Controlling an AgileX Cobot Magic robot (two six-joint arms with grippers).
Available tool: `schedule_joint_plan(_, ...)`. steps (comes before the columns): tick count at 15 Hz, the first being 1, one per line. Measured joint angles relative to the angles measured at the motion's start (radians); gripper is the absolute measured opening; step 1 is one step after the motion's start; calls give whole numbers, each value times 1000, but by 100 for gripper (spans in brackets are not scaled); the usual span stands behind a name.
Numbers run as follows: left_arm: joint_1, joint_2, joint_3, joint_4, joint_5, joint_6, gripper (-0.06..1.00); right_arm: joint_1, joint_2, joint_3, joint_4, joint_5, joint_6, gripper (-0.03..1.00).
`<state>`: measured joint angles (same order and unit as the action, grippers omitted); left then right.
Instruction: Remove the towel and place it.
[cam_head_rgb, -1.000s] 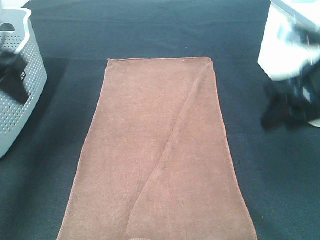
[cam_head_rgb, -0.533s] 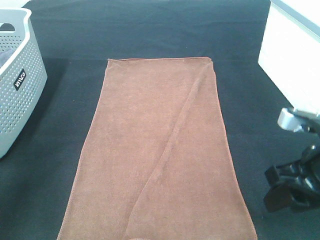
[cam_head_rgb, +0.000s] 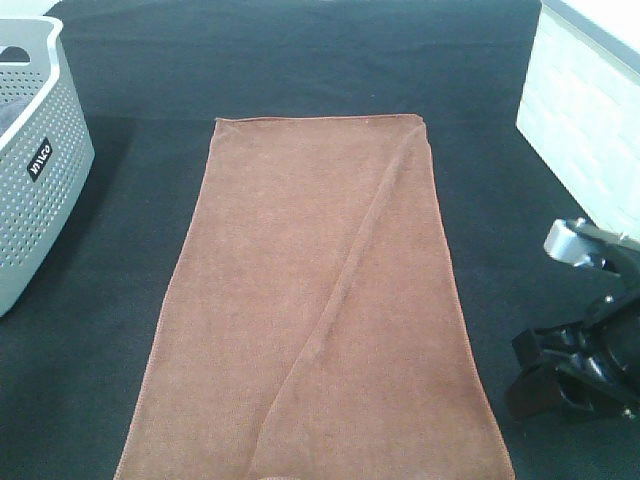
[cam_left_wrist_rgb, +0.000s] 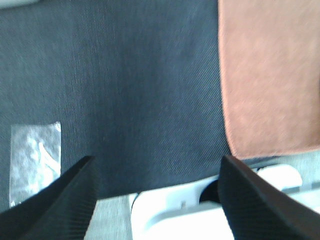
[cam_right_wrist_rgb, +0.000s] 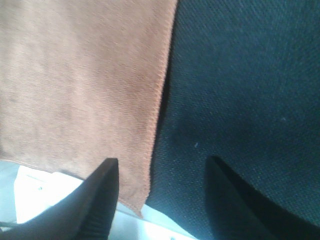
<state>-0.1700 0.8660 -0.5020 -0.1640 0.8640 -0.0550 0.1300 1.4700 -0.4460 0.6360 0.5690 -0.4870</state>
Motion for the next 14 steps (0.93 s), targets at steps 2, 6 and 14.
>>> schedule_joint_plan(2, 0, -56, 2, 0, 0, 0, 65, 0, 53, 1, 20, -4, -29, 50)
schedule_joint_plan(6, 0, -173, 2, 9, 0, 7, 65, 0, 82, 1, 118, -30, -123, 50)
schedule_joint_plan(14, 0, -596, -19, 183, 166, 22, 65, 183, 194, -1, 139, -148, -128, 49)
